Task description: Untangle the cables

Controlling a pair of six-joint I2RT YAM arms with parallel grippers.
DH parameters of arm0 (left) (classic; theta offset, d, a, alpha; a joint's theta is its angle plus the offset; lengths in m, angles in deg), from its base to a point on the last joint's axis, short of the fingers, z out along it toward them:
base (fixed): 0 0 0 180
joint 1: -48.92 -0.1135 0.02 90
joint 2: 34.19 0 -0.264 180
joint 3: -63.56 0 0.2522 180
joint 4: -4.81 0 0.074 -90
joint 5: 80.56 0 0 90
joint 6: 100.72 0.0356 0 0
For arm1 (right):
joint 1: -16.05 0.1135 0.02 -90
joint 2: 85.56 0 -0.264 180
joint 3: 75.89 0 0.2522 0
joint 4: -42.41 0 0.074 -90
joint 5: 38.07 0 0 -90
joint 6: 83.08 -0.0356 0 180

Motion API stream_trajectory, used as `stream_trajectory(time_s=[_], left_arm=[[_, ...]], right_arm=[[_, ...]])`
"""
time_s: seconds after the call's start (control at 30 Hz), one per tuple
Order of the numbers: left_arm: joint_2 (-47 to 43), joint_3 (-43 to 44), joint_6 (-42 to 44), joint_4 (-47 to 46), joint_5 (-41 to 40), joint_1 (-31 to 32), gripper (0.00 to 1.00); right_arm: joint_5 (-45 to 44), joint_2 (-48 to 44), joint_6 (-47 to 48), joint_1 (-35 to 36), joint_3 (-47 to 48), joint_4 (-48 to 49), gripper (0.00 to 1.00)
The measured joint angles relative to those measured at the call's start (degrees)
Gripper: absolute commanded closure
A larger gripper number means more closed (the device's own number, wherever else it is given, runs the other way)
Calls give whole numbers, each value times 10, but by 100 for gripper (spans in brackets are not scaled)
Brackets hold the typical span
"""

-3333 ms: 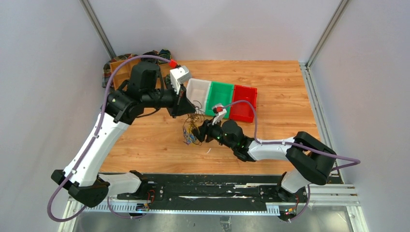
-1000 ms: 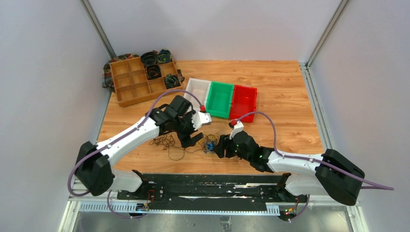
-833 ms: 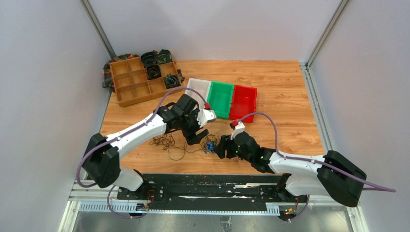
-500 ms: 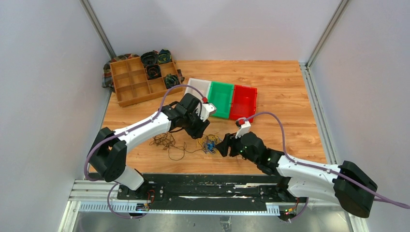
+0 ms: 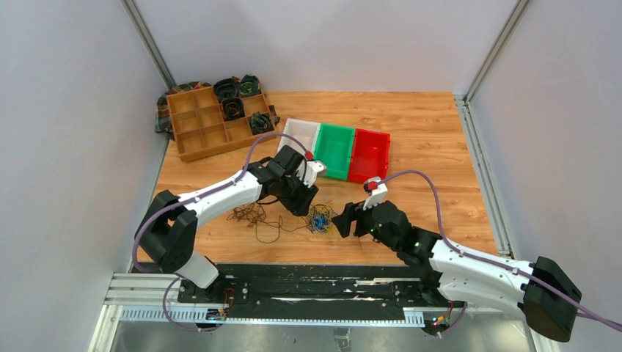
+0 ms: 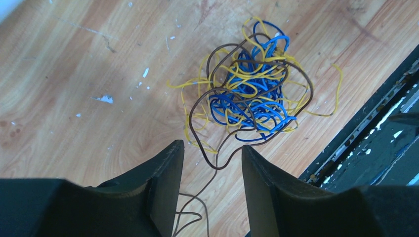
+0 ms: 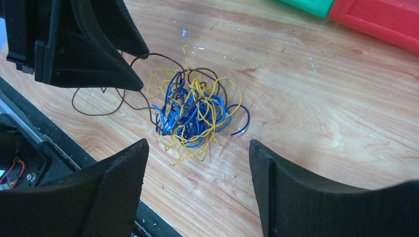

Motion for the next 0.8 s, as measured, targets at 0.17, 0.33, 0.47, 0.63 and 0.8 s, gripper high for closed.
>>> stream_trajectory(time_s=[0.17, 0.33, 0.47, 0.63, 0.8], left_arm=[[10, -5, 6, 3, -4, 0, 92], [-21, 2, 23, 19, -2, 0, 98], [-78, 31, 37, 45, 20, 0, 98], [-127, 63, 51, 81, 59, 0, 99], [-136, 75, 61, 123, 94, 0, 99]], right_arm=[[-5, 9, 19, 0, 8, -6, 23], [0, 61, 41, 0, 41, 0, 22], [11, 97, 62, 0, 68, 17, 22], [40, 151, 85, 0, 113, 62, 22], [53, 199, 94, 0, 141, 110, 21]])
